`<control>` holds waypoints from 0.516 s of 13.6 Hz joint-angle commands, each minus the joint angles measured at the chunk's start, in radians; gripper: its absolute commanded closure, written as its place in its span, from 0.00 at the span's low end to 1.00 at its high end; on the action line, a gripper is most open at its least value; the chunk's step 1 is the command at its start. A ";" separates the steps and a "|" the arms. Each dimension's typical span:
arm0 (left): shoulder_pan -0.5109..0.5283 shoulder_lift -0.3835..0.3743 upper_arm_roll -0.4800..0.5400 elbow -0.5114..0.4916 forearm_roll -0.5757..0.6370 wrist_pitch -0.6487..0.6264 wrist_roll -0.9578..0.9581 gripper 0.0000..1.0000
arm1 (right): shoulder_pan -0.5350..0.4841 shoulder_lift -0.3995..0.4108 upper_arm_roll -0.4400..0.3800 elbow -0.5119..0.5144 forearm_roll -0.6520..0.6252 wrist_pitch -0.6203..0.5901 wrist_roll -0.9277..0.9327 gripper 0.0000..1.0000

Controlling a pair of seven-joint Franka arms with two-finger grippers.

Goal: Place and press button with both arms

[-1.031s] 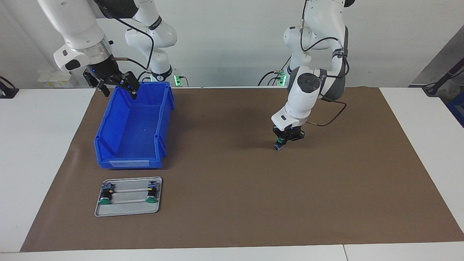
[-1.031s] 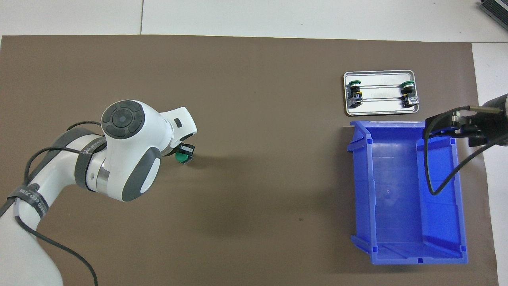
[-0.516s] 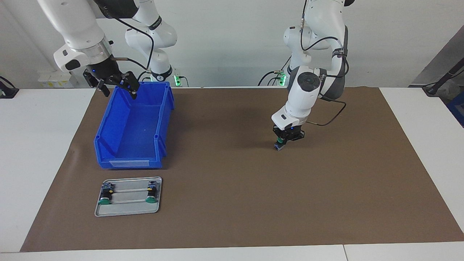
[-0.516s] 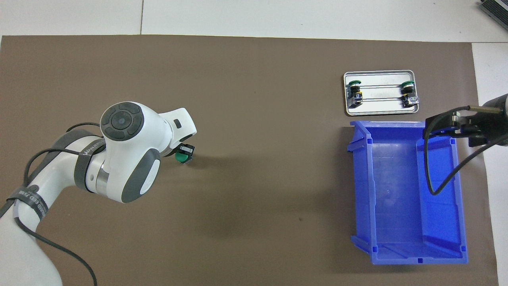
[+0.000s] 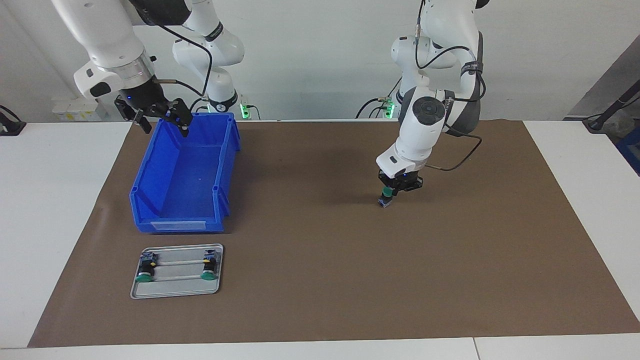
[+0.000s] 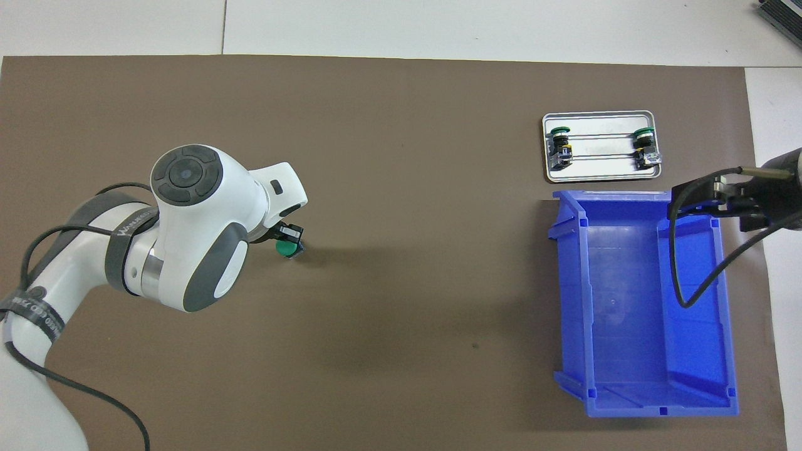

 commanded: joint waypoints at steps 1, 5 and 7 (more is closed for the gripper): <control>0.002 -0.006 0.007 0.099 0.016 -0.146 0.007 1.00 | -0.004 -0.023 -0.003 -0.024 0.020 0.003 -0.022 0.00; 0.066 -0.009 0.017 0.294 0.007 -0.439 -0.005 0.71 | -0.004 -0.023 -0.003 -0.024 0.020 0.003 -0.022 0.00; 0.133 -0.066 0.017 0.292 0.006 -0.490 0.000 0.46 | -0.004 -0.023 -0.003 -0.024 0.020 0.002 -0.022 0.00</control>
